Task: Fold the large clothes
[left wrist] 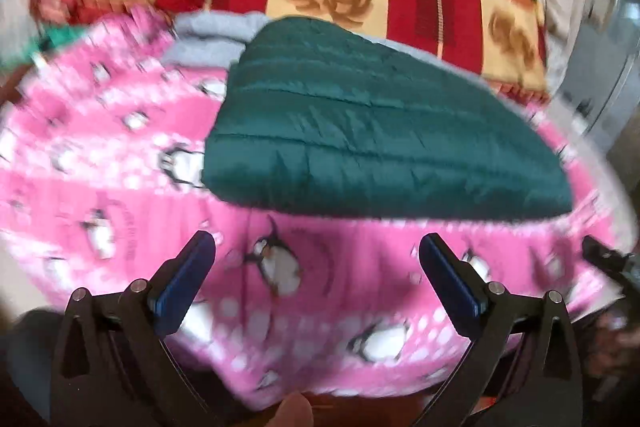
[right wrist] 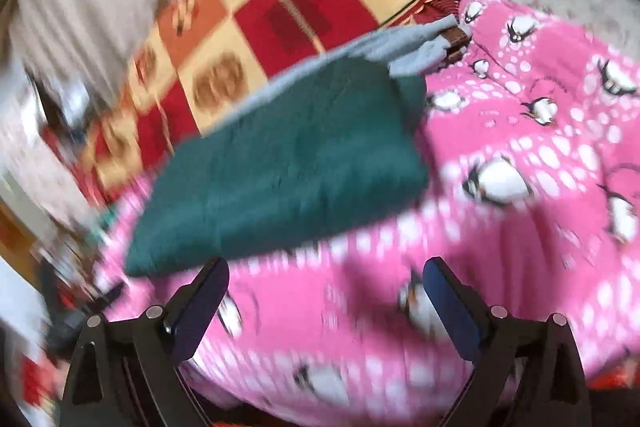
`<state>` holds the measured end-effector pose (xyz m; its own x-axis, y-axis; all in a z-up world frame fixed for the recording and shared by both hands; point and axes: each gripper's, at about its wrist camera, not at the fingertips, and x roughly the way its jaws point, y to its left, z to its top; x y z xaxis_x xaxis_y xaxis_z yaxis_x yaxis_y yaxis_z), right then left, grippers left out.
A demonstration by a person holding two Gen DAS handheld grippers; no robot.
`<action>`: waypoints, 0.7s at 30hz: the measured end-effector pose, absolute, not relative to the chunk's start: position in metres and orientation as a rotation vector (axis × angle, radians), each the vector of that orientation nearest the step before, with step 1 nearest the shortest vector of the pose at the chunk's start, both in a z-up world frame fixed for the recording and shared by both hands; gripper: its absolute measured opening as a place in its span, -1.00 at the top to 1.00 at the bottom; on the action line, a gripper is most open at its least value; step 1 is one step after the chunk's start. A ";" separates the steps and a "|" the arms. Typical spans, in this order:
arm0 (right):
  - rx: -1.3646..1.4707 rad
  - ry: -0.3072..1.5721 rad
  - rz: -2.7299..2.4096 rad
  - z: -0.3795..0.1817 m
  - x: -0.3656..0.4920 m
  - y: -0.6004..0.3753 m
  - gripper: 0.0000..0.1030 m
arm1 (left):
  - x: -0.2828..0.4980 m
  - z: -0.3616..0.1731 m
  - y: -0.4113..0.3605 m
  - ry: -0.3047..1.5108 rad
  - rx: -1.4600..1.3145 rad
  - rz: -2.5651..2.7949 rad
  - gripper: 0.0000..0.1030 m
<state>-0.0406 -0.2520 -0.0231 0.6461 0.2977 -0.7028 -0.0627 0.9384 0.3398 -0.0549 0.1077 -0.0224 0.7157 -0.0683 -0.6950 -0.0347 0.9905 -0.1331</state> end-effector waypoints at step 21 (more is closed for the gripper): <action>-0.029 0.660 0.123 0.090 -0.147 -0.196 -0.87 | -0.136 0.085 0.046 0.667 -0.059 -0.018 -0.99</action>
